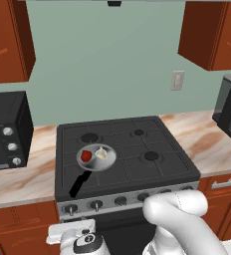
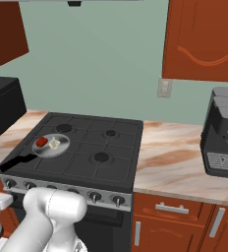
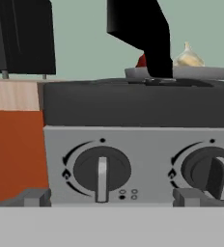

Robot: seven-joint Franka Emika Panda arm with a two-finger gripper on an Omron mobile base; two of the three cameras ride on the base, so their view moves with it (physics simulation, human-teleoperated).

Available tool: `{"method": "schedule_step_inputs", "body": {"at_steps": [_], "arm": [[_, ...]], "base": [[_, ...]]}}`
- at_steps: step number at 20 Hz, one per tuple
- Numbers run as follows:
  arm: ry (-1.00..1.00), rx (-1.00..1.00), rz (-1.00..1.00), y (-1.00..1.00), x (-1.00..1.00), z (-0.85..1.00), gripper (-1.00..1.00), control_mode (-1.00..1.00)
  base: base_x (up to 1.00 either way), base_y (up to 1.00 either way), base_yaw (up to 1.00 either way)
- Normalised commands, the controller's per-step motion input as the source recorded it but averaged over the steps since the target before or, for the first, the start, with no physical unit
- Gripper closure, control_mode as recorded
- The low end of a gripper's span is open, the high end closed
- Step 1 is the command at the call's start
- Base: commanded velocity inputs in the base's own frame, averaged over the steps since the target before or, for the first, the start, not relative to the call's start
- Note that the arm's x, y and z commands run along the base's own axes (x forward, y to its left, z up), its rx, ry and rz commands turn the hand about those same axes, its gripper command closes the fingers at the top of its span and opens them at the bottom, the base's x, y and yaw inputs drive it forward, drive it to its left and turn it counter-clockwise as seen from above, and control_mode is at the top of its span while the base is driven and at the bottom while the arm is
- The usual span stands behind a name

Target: Put the bell pepper and garlic in the pan. Then turn on the front left burner and set the heat to medium.

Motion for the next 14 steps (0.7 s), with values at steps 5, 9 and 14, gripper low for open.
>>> {"method": "schedule_step_inputs", "body": {"at_steps": [5, 9, 14], "arm": [[0.00, -0.05, 0.00, -0.01, 0.00, 0.04, -1.00, -1.00], [0.00, -0.04, 0.00, -0.03, 0.00, 0.00, -1.00, -1.00], [0.00, -0.02, 0.00, -0.06, 0.08, 0.00, -1.00, -1.00]], "base": [[0.00, 0.00, 0.00], [0.00, 0.00, 0.00], [0.00, 0.00, 0.00]]}}
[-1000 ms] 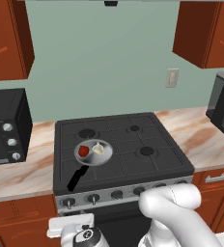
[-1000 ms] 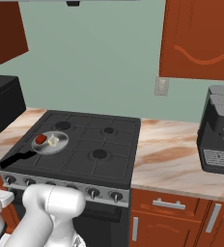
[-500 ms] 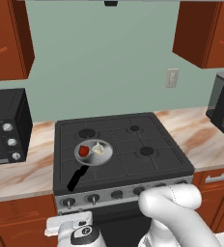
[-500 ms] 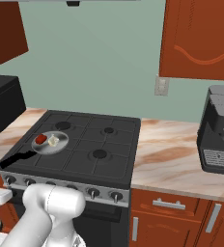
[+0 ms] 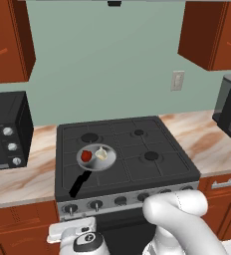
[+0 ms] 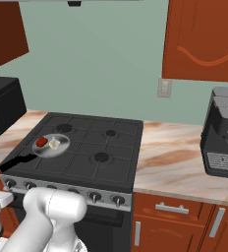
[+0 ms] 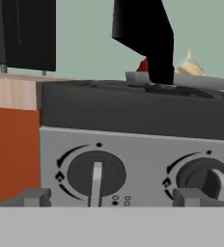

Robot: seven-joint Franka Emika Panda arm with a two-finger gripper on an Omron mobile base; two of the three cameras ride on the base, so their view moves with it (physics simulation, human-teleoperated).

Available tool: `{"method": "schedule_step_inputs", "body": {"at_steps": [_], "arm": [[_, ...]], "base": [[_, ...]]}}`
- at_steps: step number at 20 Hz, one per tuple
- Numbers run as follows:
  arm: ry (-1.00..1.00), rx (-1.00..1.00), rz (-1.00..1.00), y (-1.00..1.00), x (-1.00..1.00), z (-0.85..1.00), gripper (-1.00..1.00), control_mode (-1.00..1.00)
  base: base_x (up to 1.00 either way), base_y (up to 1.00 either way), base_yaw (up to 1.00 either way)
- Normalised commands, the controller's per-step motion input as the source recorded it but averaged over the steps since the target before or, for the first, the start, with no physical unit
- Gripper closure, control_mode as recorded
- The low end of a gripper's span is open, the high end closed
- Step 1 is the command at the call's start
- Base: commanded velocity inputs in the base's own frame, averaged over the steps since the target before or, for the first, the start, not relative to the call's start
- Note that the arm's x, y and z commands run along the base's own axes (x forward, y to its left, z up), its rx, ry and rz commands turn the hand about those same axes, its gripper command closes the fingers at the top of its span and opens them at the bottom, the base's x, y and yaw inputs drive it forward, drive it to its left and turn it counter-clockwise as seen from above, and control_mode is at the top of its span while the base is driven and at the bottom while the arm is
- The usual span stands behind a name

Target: Put the bell pepper and garlic in the pan. Then turn on the front left burner and set the heat to medium.

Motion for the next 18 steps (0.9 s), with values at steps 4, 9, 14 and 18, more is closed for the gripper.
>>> {"method": "schedule_step_inputs", "body": {"at_steps": [4, 9, 14, 18], "arm": [[0.00, 0.00, 0.00, -0.06, 0.25, 0.00, -1.00, -1.00], [0.00, 0.00, 0.00, -0.01, 0.15, 0.00, -1.00, -1.00], [0.00, 0.00, 0.00, 0.00, 0.03, -0.02, -1.00, -1.00], [0.00, 0.00, 0.00, 0.00, 0.01, -0.15, -1.00, -1.00]], "base": [[0.00, 0.00, 0.00], [0.00, 0.00, 0.00], [0.00, 0.00, 0.00], [0.00, 0.00, 0.00]]}}
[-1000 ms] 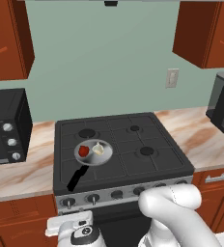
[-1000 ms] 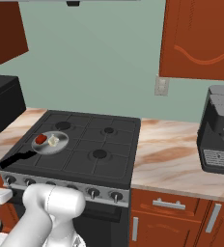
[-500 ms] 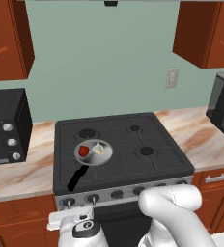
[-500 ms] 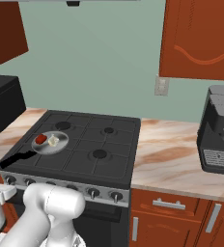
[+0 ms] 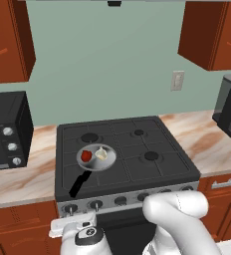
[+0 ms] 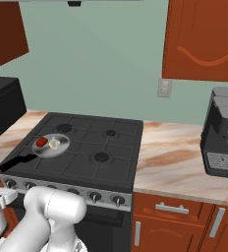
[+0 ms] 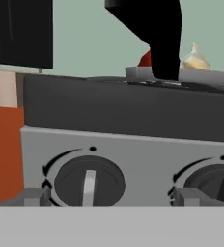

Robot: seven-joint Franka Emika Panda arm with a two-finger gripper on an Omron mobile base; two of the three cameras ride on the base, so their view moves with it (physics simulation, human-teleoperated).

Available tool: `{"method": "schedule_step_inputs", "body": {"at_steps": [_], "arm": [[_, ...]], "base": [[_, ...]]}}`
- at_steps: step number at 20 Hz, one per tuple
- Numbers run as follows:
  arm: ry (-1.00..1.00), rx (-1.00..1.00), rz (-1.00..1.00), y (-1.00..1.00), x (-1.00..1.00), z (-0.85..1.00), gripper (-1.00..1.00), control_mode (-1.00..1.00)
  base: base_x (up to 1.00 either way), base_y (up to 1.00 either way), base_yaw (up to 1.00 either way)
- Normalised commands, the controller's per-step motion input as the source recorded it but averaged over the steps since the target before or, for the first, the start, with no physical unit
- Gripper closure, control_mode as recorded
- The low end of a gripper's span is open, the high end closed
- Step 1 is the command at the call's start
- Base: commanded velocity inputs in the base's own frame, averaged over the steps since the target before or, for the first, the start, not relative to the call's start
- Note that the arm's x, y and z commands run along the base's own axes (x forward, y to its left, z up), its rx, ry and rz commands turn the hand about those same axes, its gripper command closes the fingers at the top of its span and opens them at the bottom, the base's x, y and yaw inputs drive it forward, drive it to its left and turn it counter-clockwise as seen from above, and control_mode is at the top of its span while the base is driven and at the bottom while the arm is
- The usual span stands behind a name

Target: Put the bell pepper and garlic in the pan. Then turn on the front left burner and set the heat to medium.

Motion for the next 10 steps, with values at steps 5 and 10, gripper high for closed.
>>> {"method": "schedule_step_inputs", "body": {"at_steps": [5, 10], "arm": [[0.00, 0.00, 0.00, 0.00, 0.16, -0.17, -1.00, -1.00], [0.00, 0.00, 0.02, 0.03, 0.08, 0.00, -1.00, -1.00]], "base": [[0.00, 0.00, 0.00], [0.00, 0.00, 0.00]]}}
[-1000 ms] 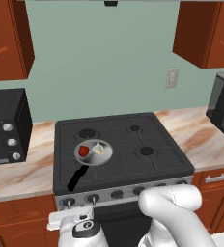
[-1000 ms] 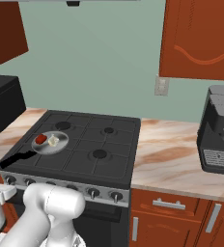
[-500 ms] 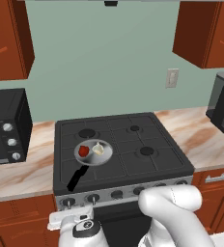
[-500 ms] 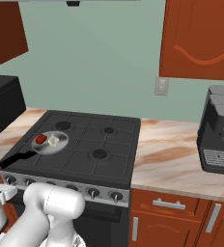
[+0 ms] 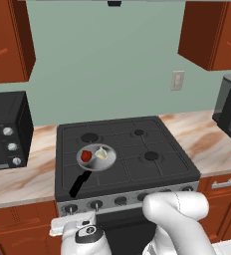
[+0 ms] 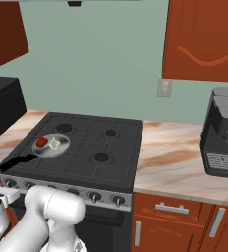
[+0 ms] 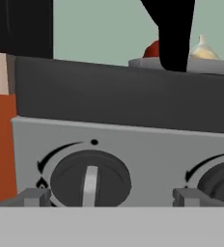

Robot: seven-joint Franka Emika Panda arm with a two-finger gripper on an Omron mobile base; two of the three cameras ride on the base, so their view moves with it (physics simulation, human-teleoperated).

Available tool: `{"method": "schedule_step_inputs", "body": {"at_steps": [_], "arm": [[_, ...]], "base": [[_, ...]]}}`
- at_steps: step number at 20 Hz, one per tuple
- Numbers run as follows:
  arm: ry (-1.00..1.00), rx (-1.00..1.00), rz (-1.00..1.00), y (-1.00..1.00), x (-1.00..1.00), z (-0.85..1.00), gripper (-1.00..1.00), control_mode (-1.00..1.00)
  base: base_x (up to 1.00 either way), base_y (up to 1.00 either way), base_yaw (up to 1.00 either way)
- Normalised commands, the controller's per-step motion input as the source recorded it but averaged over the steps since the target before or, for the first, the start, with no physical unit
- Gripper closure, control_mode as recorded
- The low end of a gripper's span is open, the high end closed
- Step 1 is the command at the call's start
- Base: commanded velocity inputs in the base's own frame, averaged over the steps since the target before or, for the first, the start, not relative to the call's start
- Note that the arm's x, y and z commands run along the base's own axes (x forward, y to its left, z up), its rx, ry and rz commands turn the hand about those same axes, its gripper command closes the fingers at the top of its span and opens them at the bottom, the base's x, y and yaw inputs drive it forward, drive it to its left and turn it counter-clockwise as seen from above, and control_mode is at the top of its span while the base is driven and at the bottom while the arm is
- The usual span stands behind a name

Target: Put the bell pepper and garlic in the pan. Then turn on the front left burner and set the heat to medium.

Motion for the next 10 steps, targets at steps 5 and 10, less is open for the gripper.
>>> {"method": "schedule_step_inputs", "body": {"at_steps": [5, 10], "arm": [[-0.01, 0.00, 0.02, 0.26, 0.00, 0.00, -1.00, -1.00], [-0.02, 0.00, 0.00, 0.12, 0.13, 0.00, -1.00, -1.00]], "base": [[0.00, 0.00, 0.00], [0.00, 0.00, 0.00]]}}
